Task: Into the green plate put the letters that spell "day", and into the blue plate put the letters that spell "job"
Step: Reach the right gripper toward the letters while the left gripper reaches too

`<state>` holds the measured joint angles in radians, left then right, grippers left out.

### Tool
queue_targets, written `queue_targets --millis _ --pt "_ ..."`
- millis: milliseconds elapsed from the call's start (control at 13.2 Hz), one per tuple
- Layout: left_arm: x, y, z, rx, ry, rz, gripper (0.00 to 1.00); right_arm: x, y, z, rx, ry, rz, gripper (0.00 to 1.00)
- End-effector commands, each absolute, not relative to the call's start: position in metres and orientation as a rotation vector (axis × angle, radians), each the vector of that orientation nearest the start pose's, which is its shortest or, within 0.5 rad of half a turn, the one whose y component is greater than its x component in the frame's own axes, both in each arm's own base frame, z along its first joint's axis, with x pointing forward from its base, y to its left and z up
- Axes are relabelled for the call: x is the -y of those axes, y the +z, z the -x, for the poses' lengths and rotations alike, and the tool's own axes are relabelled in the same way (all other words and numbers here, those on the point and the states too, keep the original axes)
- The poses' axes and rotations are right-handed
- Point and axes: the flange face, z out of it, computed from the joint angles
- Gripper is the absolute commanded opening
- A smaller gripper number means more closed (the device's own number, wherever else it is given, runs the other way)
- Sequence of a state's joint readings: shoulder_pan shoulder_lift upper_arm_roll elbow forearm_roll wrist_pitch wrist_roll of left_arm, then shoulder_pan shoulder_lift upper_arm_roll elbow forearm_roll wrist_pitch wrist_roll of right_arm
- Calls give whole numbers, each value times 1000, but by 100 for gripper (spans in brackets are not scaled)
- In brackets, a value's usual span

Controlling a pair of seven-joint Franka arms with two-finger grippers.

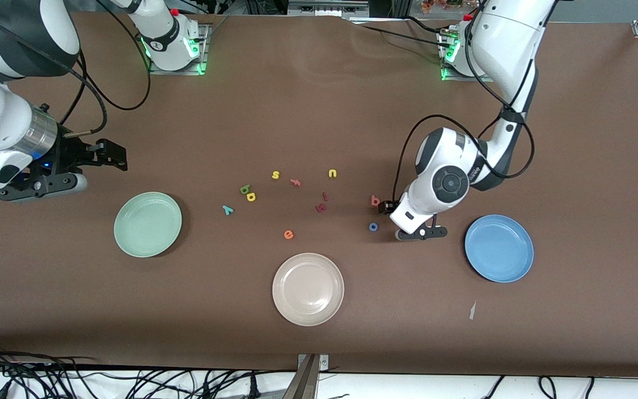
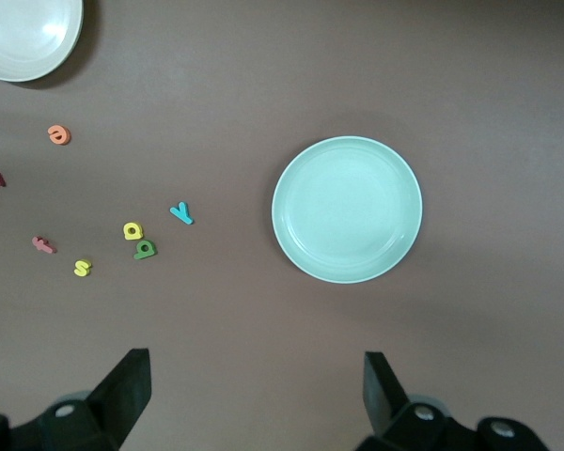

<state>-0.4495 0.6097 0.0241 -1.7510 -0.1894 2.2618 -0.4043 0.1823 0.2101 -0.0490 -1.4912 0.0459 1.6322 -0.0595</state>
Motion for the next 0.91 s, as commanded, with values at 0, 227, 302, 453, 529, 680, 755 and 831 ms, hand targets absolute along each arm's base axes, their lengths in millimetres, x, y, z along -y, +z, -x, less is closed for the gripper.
queue_targets --millis 0,227,302,453,529,680,755,831 --pt "267 211 -574 181 198 3216 96 -90 547 -612 322 99 3086 100" --pt "265 199 -567 156 216 3207 96 -96 539 -613 317 116 3089 100" --pt "265 196 -564 157 226 3202 95 -97 538 -614 319 119 3088 100" --pt "262 188 -556 152 256 3190 92 -96 538 -614 316 119 3086 100" --pt "267 184 -551 136 272 3190 92 -97 533 -617 313 121 3085 100" --pt "269 180 -546 130 262 3194 89 -108 520 -627 348 74 3077 100" --pt "268 175 -543 134 250 3195 88 -114 511 -636 357 23 3069 100" --pt "268 172 -540 132 244 3195 86 -133 501 -640 403 -13 3051 100"
